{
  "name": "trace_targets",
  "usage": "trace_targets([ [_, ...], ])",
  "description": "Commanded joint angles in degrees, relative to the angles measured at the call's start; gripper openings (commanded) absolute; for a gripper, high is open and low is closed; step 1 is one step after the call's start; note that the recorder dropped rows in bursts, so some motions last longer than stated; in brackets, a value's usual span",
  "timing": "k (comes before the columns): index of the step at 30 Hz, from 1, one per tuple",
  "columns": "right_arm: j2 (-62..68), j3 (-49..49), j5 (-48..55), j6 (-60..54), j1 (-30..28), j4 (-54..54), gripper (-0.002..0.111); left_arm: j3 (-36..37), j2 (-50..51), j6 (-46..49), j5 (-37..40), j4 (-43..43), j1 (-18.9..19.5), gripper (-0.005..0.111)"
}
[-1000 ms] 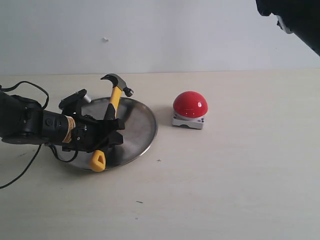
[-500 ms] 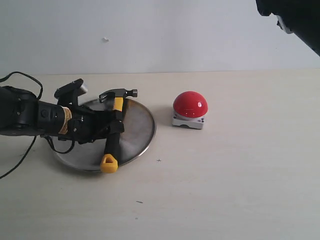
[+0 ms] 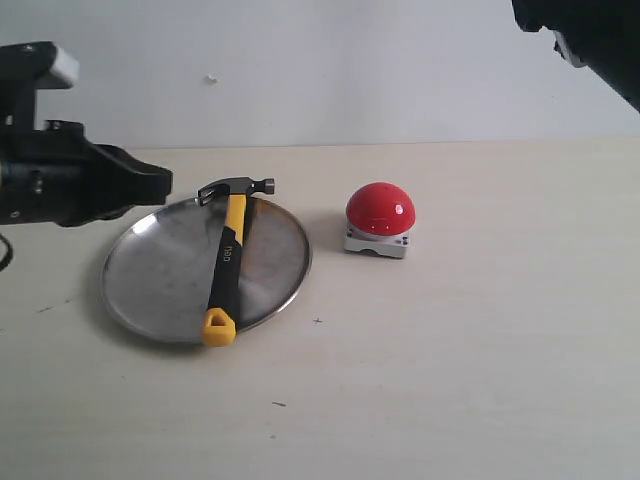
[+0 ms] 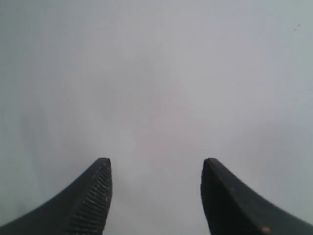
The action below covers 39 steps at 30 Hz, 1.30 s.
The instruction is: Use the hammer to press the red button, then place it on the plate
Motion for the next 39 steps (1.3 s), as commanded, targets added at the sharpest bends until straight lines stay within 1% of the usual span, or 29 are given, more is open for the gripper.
trace_targets([
  [1, -0.39, -0.44, -0.15, -0.09, -0.12, -0.58, 0.054, 5.13, -10.12, 0.25, 7.55, 0.53, -0.1, 0.0],
  [3, -0.39, -0.44, -0.15, -0.09, -0.12, -0.58, 0.054, 7.27, -15.04, 0.25, 10.82, 0.12, -0.1, 0.0],
  [4, -0.39, -0.44, -0.15, -0.09, -0.12, -0.58, 0.054, 8.36, -17.53, -0.01, 11.22, 0.12, -0.1, 0.0],
  [10, -0.39, -0.44, -0.15, -0.09, -0.12, -0.58, 0.054, 14.24, -30.56, -0.12, 9.48, -0.38, -0.1, 0.0],
  [14, -0.39, -0.44, -0.15, -0.09, -0.12, -0.58, 0.054, 18.47, -39.66, 0.72, 9.06, -3.06, -0.1, 0.0],
  [15, -0.39, -0.44, -0.15, -0.09, -0.12, -0.58, 0.054, 19.55, -42.18, 3.06, 10.1, -6.48, 0.02, 0.0],
  [16, -0.39, -0.44, -0.15, -0.09, -0.12, -0.58, 0.054, 20.65, -44.7, 8.05, 11.67, -12.82, 0.02, 0.0],
  [17, -0.39, -0.44, -0.15, -0.09, -0.12, -0.58, 0.054, 21.52, -46.65, 15.78, 12.67, -19.64, 0.02, 0.0],
  [19, -0.39, -0.44, -0.15, -0.09, -0.12, -0.58, 0.054, 23.75, -51.03, 35.48, 13.08, -38.92, 0.02, 0.0],
  [22, -0.39, -0.44, -0.15, -0.09, -0.12, -0.58, 0.054, 27.15, -55.74, 58.5, 12.97, -63.27, 0.02, 0.0],
  [23, -0.39, -0.44, -0.15, -0.09, -0.12, -0.58, 0.054, 28.03, -57.08, 63.32, 12.97, -68.92, 0.02, 0.0],
  [24, -0.39, -0.44, -0.15, -0.09, -0.12, -0.58, 0.054, 29.06, -58.22, 67.0, 12.86, -71.58, 0.02, 0.0],
  [27, -0.39, -0.44, -0.15, -0.09, -0.12, -0.58, 0.054, 31.1, -60.22, 69.38, 12.46, -71.48, 0.02, 0.0],
  [36, -0.39, -0.44, -0.15, -0.09, -0.12, -0.58, 0.054, 33.21, -61.49, 69.51, 12.76, -70.82, -0.12, 0.0],
  [37, -0.39, -0.44, -0.15, -0.09, -0.12, -0.58, 0.054, 33.29, -61.73, 69.51, 12.76, -70.82, 0.12, 0.0],
  [39, -0.39, -0.44, -0.15, -0.09, -0.12, -0.58, 0.054, 33.43, -62.28, 69.51, 12.94, -70.82, 1.94, 0.0],
])
